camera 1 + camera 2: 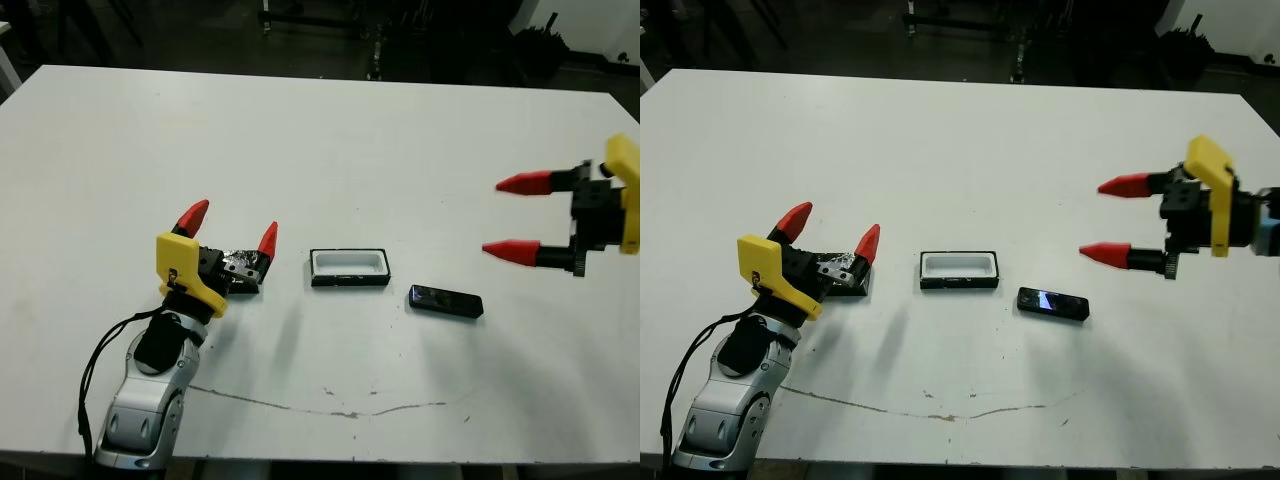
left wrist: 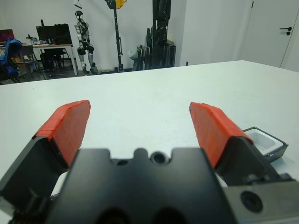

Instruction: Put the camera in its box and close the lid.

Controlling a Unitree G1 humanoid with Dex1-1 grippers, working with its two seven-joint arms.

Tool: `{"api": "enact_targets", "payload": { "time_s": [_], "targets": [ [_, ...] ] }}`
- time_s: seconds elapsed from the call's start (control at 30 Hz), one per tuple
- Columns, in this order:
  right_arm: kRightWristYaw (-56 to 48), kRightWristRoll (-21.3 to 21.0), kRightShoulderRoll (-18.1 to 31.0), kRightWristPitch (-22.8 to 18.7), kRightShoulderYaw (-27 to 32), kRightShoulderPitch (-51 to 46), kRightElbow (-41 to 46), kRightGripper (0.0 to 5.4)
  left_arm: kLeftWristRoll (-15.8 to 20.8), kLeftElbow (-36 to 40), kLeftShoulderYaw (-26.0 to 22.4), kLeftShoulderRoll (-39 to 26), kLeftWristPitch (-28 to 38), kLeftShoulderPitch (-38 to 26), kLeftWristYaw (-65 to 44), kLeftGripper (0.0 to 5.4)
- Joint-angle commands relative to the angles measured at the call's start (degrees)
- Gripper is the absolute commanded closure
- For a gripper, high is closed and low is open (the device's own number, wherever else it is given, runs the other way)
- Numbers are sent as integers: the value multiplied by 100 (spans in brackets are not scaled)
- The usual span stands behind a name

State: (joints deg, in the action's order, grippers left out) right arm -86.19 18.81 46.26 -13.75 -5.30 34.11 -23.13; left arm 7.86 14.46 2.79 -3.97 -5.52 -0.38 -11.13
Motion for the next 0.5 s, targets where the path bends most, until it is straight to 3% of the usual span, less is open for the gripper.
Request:
{"api": "enact_targets", "payload": {
  "time_s": [0.03, 0.17, 0.5],
  "targets": [
    [-294, -147, -178, 171, -194, 197, -353, 2, 18, -81, -16, -7, 39, 17, -21, 0],
    [-379, -230, -328, 155, -285, 225, -522, 2, -37, -92, 1, -21, 74, 27, -1, 0],
    [-548, -495, -623, 734, -446, 105, -911, 2, -38, -93, 10, -27, 75, 22, -21, 0]
  ]
}}
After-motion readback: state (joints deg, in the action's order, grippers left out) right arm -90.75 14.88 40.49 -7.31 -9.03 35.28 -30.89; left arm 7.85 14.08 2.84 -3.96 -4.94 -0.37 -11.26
